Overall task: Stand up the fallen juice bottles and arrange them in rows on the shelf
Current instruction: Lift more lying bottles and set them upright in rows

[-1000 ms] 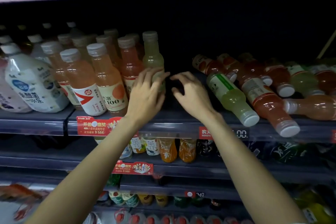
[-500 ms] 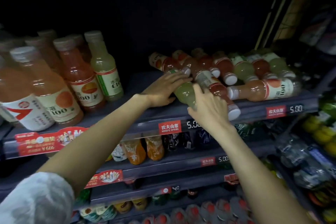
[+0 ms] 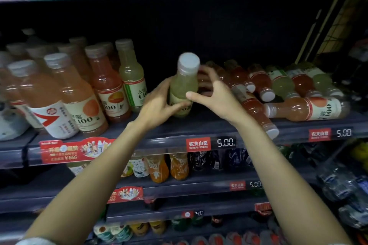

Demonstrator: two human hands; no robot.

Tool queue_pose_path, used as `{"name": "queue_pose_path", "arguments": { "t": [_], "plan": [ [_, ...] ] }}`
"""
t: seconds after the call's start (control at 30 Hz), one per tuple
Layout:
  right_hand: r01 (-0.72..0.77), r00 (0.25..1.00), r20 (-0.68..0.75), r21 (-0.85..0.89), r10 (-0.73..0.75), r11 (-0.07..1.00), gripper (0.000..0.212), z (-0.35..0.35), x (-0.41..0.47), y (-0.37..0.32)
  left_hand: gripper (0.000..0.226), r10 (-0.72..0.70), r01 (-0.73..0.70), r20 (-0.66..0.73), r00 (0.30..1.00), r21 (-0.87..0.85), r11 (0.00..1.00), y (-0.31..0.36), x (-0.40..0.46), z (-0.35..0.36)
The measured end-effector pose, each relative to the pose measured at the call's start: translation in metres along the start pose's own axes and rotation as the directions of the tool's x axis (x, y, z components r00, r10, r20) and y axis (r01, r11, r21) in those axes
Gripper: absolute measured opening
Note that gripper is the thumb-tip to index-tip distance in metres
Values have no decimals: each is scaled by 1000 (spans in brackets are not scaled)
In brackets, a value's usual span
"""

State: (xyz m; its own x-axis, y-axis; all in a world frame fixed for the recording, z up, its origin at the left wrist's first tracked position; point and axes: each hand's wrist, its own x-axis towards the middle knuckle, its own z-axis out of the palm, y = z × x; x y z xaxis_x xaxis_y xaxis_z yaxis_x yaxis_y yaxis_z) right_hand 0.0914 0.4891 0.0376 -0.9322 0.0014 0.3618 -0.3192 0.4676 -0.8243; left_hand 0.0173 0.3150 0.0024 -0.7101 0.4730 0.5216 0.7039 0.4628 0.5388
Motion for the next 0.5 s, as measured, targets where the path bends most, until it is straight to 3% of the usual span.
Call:
{"name": "queue_pose_path", "arguments": {
  "t": [0.07, 0.13, 0.3, 0.37, 0.43, 0.5],
  "plan": [
    [-72, 988, 140, 65, 62, 995, 78, 13, 2, 9, 81, -101, 101, -24, 995, -27, 995, -4, -7, -11],
    [-72, 973, 220, 11, 67, 997, 87, 30, 2, 16, 74, -177, 175, -40, 983, -40, 984, -8, -13, -21],
    [4, 996, 86, -102, 5, 995, 89, 69, 2, 14, 64, -171, 175, -87, 981, 40, 984, -7, -30, -41],
    [19, 997, 76, -70, -13, 997, 91, 79, 4, 13, 57, -127, 151, -211, 969, 102, 983, -12, -42, -53],
    [19, 998, 63, -42, -17, 999, 95, 87, 7, 12, 40, 63, 78, -458, 887, 283, 956, -23, -57, -64],
    [10, 998, 58, -19, -9, 1000, 89, 97, 10, 12, 28, 230, 85, -632, 740, 427, 900, -37, -70, -72]
  ]
}}
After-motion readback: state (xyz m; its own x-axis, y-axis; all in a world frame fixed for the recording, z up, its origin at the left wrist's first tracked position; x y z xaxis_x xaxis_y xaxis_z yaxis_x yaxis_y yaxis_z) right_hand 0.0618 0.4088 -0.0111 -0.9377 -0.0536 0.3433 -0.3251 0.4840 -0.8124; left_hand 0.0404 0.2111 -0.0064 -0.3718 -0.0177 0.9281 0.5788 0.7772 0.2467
